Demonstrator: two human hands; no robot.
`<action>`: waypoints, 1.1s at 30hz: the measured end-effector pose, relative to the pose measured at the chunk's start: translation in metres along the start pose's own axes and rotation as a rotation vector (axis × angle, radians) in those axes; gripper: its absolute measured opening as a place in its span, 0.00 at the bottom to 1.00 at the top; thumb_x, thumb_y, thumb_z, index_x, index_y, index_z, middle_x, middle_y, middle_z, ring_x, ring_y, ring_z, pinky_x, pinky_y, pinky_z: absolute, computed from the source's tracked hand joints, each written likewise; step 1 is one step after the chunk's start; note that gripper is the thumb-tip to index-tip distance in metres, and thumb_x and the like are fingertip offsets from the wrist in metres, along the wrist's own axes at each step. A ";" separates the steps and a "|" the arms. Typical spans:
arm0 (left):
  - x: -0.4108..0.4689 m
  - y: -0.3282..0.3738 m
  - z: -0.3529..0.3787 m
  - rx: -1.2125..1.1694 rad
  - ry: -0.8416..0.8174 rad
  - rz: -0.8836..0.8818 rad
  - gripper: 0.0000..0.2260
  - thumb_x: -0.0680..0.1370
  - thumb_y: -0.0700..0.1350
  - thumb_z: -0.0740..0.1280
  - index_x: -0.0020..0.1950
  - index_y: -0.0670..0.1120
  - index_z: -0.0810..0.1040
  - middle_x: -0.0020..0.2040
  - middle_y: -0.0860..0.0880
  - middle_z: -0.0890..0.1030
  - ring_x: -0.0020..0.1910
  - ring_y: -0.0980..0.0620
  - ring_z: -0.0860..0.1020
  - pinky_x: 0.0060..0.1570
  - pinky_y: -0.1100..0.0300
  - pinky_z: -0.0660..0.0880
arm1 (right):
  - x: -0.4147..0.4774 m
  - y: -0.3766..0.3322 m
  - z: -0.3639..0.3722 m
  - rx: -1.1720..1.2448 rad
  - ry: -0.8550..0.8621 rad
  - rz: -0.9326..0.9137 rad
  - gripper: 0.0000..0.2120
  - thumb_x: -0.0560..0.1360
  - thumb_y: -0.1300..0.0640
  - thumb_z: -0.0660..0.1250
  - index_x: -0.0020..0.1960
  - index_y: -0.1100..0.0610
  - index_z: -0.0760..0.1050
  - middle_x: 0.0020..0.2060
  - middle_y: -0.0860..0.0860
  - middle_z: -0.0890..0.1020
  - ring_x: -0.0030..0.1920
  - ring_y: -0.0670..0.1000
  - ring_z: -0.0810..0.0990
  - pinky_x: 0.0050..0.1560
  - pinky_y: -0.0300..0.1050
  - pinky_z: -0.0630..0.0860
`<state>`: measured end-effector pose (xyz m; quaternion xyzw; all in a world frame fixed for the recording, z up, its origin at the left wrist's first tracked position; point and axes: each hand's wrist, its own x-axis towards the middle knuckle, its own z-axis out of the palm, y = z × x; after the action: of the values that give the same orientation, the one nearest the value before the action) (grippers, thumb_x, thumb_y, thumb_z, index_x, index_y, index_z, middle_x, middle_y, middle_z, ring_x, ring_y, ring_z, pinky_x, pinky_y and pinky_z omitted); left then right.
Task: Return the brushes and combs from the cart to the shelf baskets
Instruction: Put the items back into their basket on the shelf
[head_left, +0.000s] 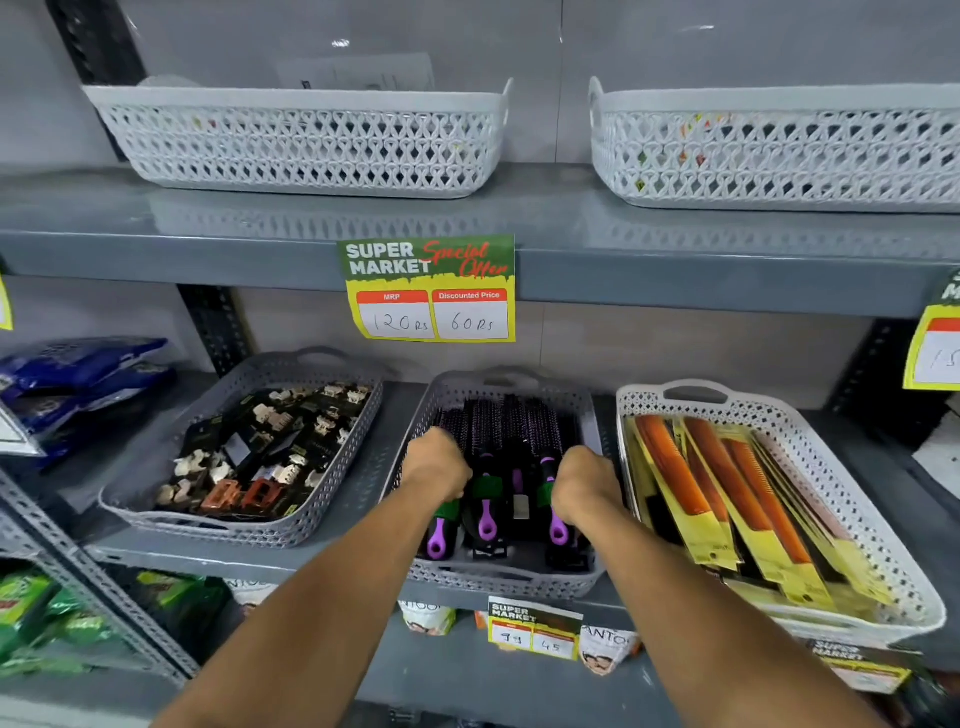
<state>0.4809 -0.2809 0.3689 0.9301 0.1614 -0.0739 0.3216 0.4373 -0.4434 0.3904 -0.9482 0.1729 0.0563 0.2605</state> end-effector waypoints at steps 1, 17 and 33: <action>-0.001 0.000 -0.004 0.037 0.026 0.034 0.07 0.71 0.41 0.70 0.35 0.39 0.78 0.42 0.41 0.86 0.44 0.44 0.85 0.39 0.57 0.80 | -0.001 0.000 -0.003 -0.039 0.010 -0.009 0.07 0.75 0.71 0.59 0.47 0.64 0.74 0.55 0.61 0.79 0.45 0.58 0.78 0.42 0.45 0.73; -0.061 -0.030 -0.070 0.232 0.522 0.469 0.18 0.78 0.46 0.54 0.59 0.39 0.78 0.56 0.39 0.81 0.57 0.38 0.78 0.55 0.49 0.76 | -0.038 -0.040 -0.007 -0.086 0.166 -0.600 0.20 0.74 0.62 0.61 0.65 0.55 0.72 0.64 0.53 0.73 0.61 0.58 0.76 0.58 0.53 0.75; -0.241 -0.265 -0.141 0.194 0.672 -0.304 0.21 0.80 0.48 0.57 0.70 0.40 0.66 0.66 0.37 0.72 0.64 0.37 0.70 0.62 0.48 0.70 | -0.179 -0.137 0.106 0.035 -0.198 -1.126 0.21 0.78 0.58 0.59 0.71 0.58 0.67 0.70 0.55 0.69 0.68 0.58 0.69 0.64 0.51 0.69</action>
<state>0.1678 -0.0571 0.3852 0.8940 0.3862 0.1735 0.1464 0.3171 -0.2255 0.4000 -0.8798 -0.3835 -0.0052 0.2808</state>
